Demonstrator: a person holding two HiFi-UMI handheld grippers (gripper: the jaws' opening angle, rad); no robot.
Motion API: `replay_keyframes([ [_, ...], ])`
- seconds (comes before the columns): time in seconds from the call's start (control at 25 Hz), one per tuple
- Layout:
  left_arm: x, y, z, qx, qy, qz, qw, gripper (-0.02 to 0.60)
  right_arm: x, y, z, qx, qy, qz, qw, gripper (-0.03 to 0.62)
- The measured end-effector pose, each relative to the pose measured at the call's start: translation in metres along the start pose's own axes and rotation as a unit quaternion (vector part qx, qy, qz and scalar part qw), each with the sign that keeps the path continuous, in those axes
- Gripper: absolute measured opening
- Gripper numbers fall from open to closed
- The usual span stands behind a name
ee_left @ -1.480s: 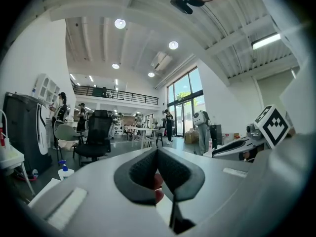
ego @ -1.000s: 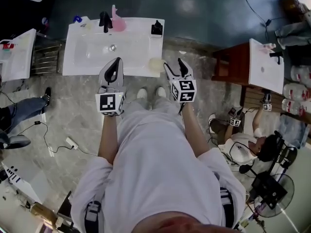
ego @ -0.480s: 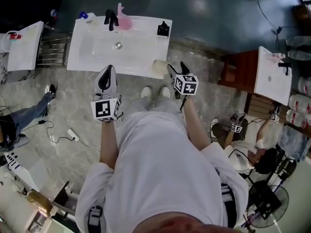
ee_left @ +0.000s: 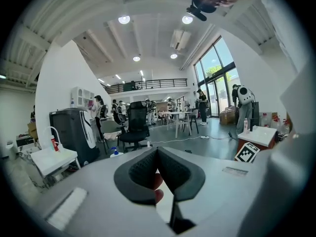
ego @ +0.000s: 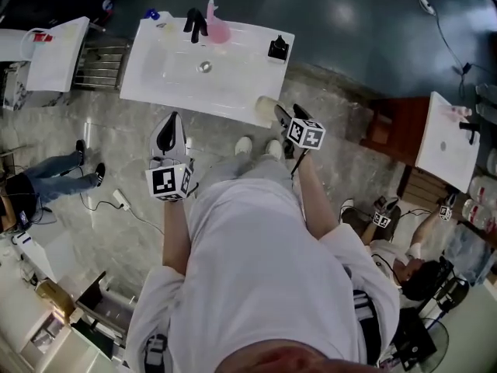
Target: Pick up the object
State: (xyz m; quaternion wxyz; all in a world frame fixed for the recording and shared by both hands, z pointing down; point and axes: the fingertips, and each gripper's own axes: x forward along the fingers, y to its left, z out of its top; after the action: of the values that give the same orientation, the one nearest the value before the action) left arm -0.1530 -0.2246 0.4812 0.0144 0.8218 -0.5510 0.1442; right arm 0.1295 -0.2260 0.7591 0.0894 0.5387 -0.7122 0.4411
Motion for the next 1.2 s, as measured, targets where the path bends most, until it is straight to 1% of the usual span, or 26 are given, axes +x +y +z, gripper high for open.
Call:
replay_keyframes([
  [0.16, -0.012, 0.004, -0.002, 0.008, 0.011, 0.018, 0.9997, 0.000, 0.016, -0.002, -0.012, 0.029, 0.018, 0.024, 0.999, 0.314],
  [0.28, -0.017, 0.003, -0.002, 0.011, 0.014, 0.028, 0.9994, 0.000, 0.027, -0.006, -0.021, 0.066, 0.032, 0.048, 0.996, 0.314],
  [0.44, -0.022, 0.004, -0.002, 0.017, 0.018, 0.035, 0.9991, 0.000, 0.041, -0.007, -0.036, 0.125, 0.054, 0.086, 0.987, 0.324],
  [0.52, -0.023, 0.004, -0.001, 0.019, 0.020, 0.039, 0.9989, 0.000, 0.044, -0.008, -0.041, 0.149, 0.060, 0.096, 0.982, 0.324],
  [0.72, -0.020, -0.002, -0.001, 0.020, 0.017, 0.035, 0.9990, 0.000, 0.053, -0.013, -0.053, 0.187, 0.067, 0.118, 0.973, 0.316],
  [0.8, -0.018, -0.004, 0.000, 0.021, 0.016, 0.033, 0.9991, 0.000, 0.054, -0.014, -0.055, 0.196, 0.067, 0.125, 0.970, 0.294],
  [0.92, -0.017, -0.004, 0.002, 0.024, 0.018, 0.033, 0.9990, 0.000, 0.055, -0.013, -0.056, 0.205, 0.068, 0.127, 0.968, 0.235],
  [1.08, -0.013, -0.008, 0.002, 0.025, 0.018, 0.028, 0.9991, 0.000, 0.054, -0.013, -0.057, 0.197, 0.071, 0.121, 0.970, 0.143],
  [1.12, -0.012, -0.009, 0.002, 0.024, 0.017, 0.026, 0.9992, 0.000, 0.053, -0.014, -0.057, 0.196, 0.071, 0.118, 0.971, 0.108],
  [1.2, -0.011, -0.010, 0.003, 0.023, 0.015, 0.025, 0.9993, 0.000, 0.051, -0.015, -0.056, 0.196, 0.070, 0.114, 0.971, 0.071],
])
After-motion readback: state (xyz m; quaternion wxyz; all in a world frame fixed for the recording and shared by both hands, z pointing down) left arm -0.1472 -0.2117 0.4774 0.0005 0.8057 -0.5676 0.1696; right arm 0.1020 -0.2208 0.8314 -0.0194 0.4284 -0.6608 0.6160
